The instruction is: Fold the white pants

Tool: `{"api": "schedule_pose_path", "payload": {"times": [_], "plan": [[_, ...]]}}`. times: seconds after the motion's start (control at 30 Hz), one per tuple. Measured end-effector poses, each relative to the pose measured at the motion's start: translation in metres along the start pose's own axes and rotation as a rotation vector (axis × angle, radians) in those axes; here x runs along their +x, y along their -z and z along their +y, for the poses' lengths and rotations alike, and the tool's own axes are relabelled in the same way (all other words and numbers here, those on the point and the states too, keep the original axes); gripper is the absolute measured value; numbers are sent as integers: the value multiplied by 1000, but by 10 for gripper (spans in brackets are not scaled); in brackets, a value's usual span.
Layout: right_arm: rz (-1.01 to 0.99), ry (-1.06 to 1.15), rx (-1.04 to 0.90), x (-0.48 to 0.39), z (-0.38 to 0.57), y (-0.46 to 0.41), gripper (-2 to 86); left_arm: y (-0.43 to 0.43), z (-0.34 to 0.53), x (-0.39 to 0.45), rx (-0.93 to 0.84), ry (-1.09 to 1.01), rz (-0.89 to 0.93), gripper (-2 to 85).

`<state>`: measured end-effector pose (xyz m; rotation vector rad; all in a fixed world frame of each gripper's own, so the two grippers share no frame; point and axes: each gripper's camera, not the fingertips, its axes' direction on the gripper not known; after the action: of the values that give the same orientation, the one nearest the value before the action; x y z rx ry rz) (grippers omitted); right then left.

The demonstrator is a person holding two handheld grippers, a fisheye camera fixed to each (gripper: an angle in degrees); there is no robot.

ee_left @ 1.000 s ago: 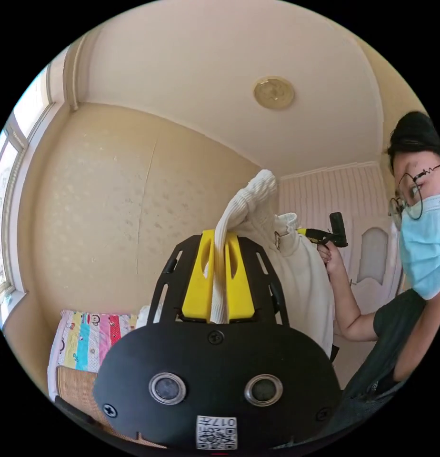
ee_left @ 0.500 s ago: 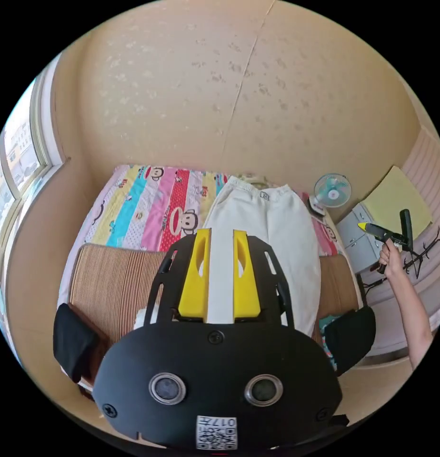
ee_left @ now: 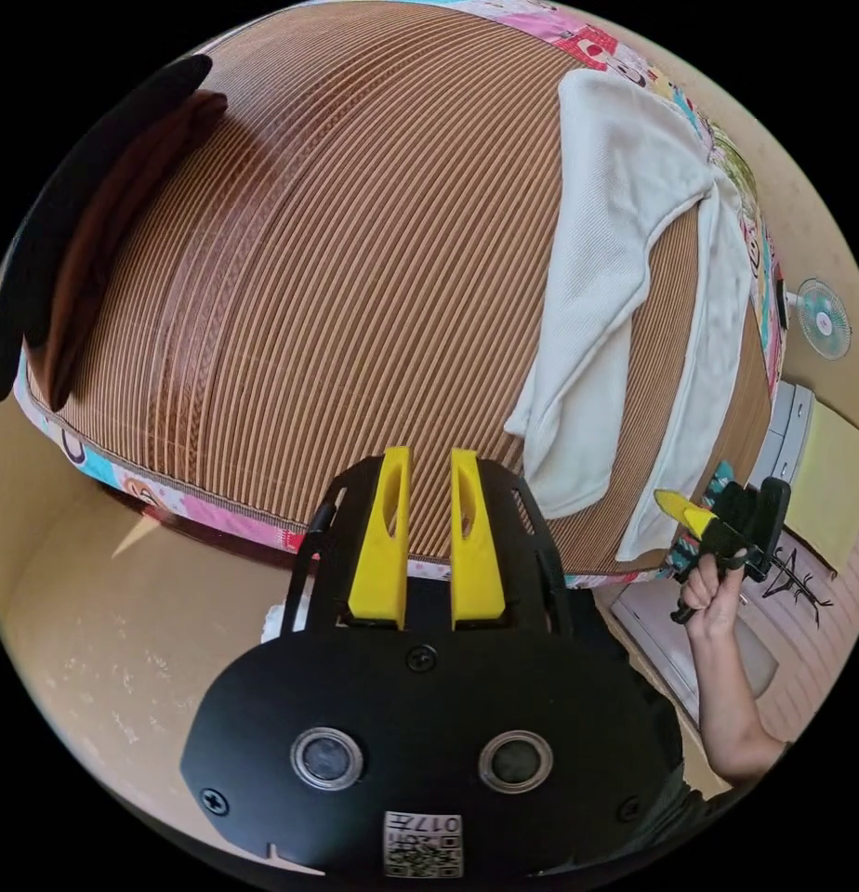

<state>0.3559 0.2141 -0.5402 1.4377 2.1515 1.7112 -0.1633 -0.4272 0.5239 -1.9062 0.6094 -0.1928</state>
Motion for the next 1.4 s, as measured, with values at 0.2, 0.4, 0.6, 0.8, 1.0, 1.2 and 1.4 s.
{"api": "schedule_pose_path", "payload": {"times": [0.2, 0.4, 0.6, 0.8, 1.0, 1.2, 1.4], "plan": [[581, 140, -248, -55, -97, -73, 104, 25, 21, -15, 6, 97, 136, 67], [248, 363, -360, -92, -148, 4, 37, 82, 9, -40, 102, 94, 208, 67], [-575, 177, 178, -20, -120, 166, 25, 151, -38, -63, 236, 82, 282, 74], [-163, -369, 124, 67, -89, 171, 17, 154, -90, -58, 179, 42, 304, 86], [103, -340, 155, 31, -112, 177, 78, 139, -118, -53, 135, 79, 323, 104], [256, -342, 174, 24, -164, 188, 141, 114, -142, -33, -5, 56, 276, 115], [208, -325, -1, 33, -202, 176, 131, 138, -140, -21, 111, 9, 99, 111]]}}
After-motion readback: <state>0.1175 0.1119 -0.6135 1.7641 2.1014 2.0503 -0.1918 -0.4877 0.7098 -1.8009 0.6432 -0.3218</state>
